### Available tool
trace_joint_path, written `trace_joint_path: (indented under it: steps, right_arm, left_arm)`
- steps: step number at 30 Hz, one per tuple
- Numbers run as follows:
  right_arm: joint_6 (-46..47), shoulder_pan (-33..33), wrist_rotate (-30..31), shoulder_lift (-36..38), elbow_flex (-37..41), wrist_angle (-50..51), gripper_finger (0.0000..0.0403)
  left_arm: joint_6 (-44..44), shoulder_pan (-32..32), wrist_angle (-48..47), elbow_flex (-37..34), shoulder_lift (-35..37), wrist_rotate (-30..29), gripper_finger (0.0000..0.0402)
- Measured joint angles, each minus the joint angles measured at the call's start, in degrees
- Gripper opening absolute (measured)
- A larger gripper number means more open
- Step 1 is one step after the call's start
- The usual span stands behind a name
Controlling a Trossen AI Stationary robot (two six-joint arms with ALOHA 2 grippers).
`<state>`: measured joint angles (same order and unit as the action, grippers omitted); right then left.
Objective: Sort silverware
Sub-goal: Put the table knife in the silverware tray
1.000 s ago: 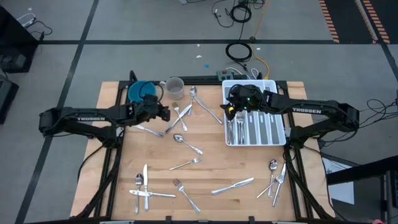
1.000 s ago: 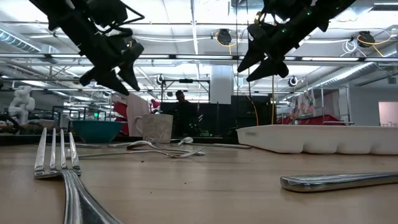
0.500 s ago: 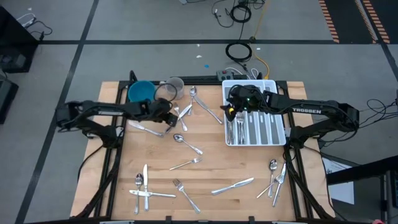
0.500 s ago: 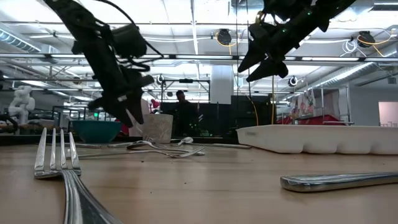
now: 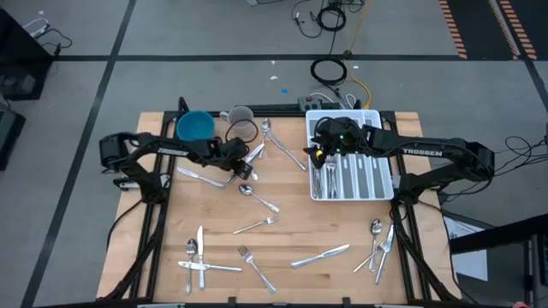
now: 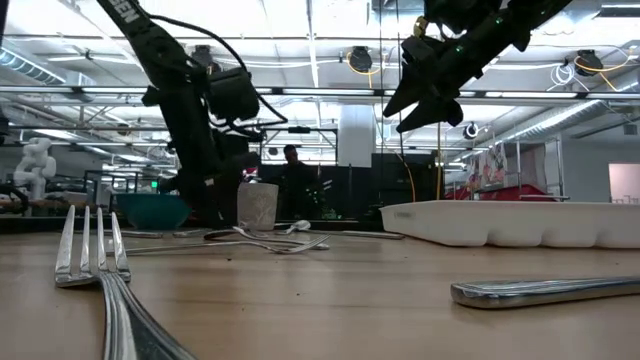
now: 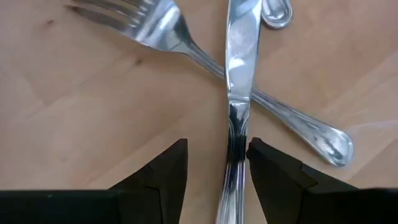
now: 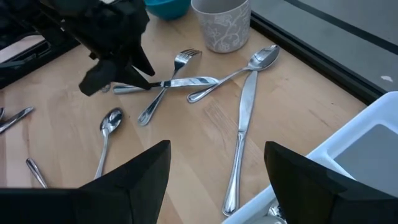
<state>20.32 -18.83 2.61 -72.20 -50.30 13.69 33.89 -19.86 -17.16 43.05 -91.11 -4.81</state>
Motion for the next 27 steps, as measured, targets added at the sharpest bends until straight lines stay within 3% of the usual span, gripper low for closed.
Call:
trace_joint_path:
  steps: [5,10,21,27]
  right_arm:
    - [0.0,0.0,0.0,0.0,0.0,0.18,0.0251]
    - [-0.02,0.0,0.04,0.0,0.0,0.37,0.0251]
    - [0.96,0.0,0.26,3.48,0.0,1.5,0.0251]
    - [1.07,-0.13,0.5,7.82,0.0,1.66,0.0251]
  left_arm:
    - [-6.09,-0.17,3.41,0.19,-3.43,3.31,0.0153]
    - [-8.7,-0.17,5.26,0.23,-5.03,3.5,0.0034]
    - [-2.67,-0.03,2.22,-0.11,4.59,5.93,0.0033]
    - [5.0,0.17,4.26,-0.06,10.88,5.59,0.0033]
